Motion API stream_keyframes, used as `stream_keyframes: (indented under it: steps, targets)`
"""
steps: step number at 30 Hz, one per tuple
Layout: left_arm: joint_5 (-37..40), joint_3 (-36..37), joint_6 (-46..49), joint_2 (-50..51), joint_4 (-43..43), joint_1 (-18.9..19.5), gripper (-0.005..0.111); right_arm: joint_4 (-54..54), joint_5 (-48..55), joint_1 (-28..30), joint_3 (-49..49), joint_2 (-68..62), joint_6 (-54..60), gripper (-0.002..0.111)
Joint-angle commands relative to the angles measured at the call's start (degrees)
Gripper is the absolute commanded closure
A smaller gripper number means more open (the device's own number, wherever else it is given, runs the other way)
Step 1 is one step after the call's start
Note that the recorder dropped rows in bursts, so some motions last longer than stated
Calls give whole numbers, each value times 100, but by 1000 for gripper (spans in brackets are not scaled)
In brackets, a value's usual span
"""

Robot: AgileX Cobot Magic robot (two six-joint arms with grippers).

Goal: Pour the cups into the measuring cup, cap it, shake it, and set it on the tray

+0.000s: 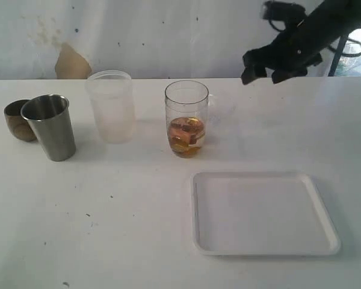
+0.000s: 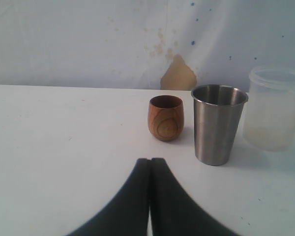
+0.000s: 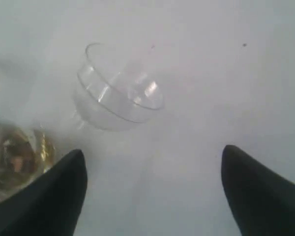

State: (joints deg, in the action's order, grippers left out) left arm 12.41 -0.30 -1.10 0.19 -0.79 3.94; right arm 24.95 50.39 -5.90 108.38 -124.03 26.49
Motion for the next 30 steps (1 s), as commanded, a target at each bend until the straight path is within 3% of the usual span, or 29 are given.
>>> stream_keyframes:
  steps: [1,7,14,21,23,30]
  targets:
    - [-41,30,-8,-19,-43,23,107,226,107,29,-44,-446,2636,38]
    - [-41,30,-8,-19,-43,23,107,946,-115,-7,-44,-604,4407,38]
    - [-41,30,-8,-19,-43,23,107,1290,-312,-165,-44,-948,4509,40]
    - [-41,30,-8,-19,-43,23,107,1223,125,-153,-44,-893,4231,96]
    - [-41,30,-8,-19,-43,23,107,1200,319,-142,-44,-807,4231,107]
    - [-41,30,-8,-19,-43,23,107,530,1040,-143,-44,-267,2795,108]
